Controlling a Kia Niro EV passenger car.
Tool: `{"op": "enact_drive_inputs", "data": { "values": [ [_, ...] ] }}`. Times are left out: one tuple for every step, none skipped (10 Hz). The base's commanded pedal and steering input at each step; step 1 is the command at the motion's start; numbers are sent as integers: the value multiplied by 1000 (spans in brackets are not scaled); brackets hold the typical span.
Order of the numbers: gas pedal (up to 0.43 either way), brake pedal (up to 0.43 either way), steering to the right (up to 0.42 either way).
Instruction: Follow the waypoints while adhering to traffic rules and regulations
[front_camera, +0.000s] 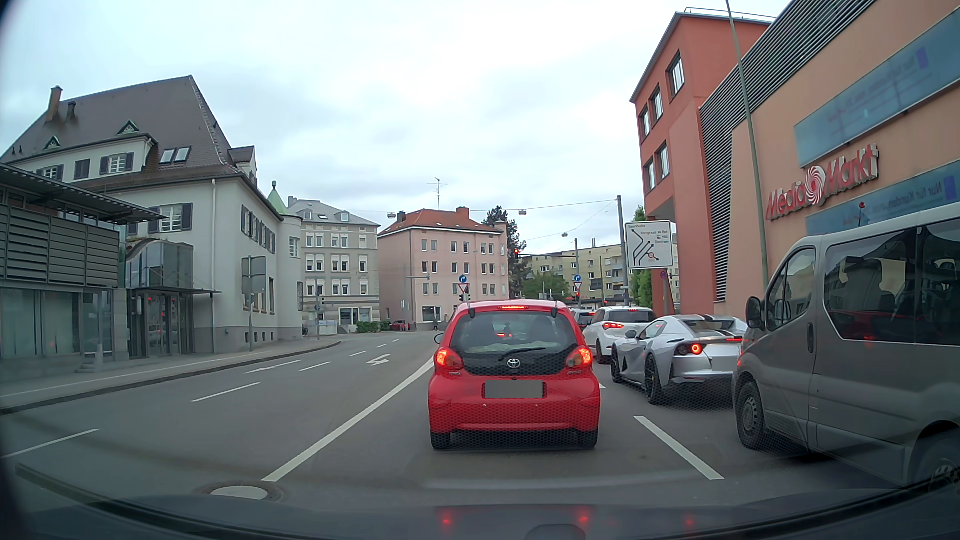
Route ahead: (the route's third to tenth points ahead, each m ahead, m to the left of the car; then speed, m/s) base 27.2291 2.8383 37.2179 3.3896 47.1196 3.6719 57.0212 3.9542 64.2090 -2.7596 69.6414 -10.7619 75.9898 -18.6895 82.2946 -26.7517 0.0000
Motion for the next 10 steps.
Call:
{"op": "enact_drive_inputs", "data": {
  "values": [
    [0,220,7],
    [0,220,7],
    [0,213,6],
    [0,220,6],
    [0,213,7],
    [0,213,7],
    [0,220,7],
    [0,220,7],
    [0,220,7],
    [0,220,7]
  ]
}}
